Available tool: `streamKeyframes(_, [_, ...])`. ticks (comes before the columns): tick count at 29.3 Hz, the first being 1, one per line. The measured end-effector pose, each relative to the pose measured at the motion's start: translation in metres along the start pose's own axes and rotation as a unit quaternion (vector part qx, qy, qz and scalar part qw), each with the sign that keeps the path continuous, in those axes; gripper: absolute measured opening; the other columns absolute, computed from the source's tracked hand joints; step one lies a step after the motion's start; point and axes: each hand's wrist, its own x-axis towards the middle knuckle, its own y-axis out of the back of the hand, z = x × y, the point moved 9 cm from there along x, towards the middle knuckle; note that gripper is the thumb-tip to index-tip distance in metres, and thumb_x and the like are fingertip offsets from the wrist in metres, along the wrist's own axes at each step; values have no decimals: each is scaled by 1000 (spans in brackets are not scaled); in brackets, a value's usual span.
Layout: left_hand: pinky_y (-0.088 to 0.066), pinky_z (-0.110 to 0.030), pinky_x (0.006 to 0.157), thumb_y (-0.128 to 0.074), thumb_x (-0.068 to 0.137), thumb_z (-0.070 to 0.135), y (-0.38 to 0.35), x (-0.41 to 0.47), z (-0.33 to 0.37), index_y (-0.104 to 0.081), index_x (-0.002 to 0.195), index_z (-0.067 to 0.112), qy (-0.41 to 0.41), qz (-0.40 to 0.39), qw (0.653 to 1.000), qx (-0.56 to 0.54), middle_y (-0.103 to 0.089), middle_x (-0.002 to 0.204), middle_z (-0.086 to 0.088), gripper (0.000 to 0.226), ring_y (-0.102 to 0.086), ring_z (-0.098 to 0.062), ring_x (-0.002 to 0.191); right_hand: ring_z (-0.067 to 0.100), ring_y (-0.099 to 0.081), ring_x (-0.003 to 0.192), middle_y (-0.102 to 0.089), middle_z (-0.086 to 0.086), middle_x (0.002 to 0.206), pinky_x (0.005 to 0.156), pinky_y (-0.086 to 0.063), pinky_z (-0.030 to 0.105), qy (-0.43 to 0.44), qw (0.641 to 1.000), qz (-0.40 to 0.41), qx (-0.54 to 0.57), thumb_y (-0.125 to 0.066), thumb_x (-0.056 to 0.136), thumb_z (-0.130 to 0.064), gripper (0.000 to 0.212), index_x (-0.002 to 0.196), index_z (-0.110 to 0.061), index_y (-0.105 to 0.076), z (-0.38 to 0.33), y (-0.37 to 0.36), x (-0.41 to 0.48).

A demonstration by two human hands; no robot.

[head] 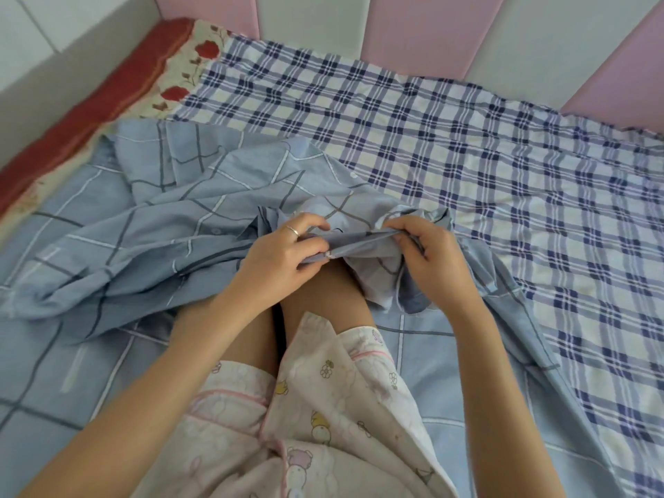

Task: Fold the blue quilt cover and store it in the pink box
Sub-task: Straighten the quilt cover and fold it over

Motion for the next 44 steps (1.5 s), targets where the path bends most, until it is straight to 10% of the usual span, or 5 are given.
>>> streamKeyframes(7, [-44,-29,58,-60,83,32,14,-13,-27,-60,77,6,50,-18,998,-43,-49,81,6,27,-45,-8,72,12,-44,47,-45,-4,52,46,-29,17,-24,999,9,-31,-44,99,-17,16,104,-19,-59,1,5,3])
streamKeyframes(25, [-27,-32,94,-60,79,21,47,-49,-52,-62,71,14,78,44,995,51,-61,75,5,10,-51,-8,76,1,-38,55,-46,-7,64,54,-34,19,-121,957,250,83,-47,100,-21,22,80,-27,-54,32,39,3])
streamKeyframes(30, [-39,-28,75,-61,74,6,17,-47,-23,-64,72,11,36,-16,999,9,-57,73,-1,6,-48,-17,71,23,-47,76,-39,11,132,65,-36,31,-262,947,31,-181,-52,87,-6,43,129,-15,-51,51,12,-3])
streamKeyframes(36, [-44,-29,66,-65,75,2,-7,-59,-3,-64,79,10,54,-36,998,4,-59,81,-2,9,-56,-21,74,18,-58,87,-35,0,131,70,-52,33,-34,956,-198,-213,-77,71,-44,72,134,-29,-45,-25,-81,-32])
streamKeyframes(44, [-45,-21,70,-56,86,30,-4,-81,-9,-61,103,13,126,-49,987,-88,-53,95,8,25,-53,-5,84,24,-59,78,-54,-2,91,55,-32,29,13,956,-213,-200,-61,86,-29,19,92,-11,-57,-18,-132,-39])
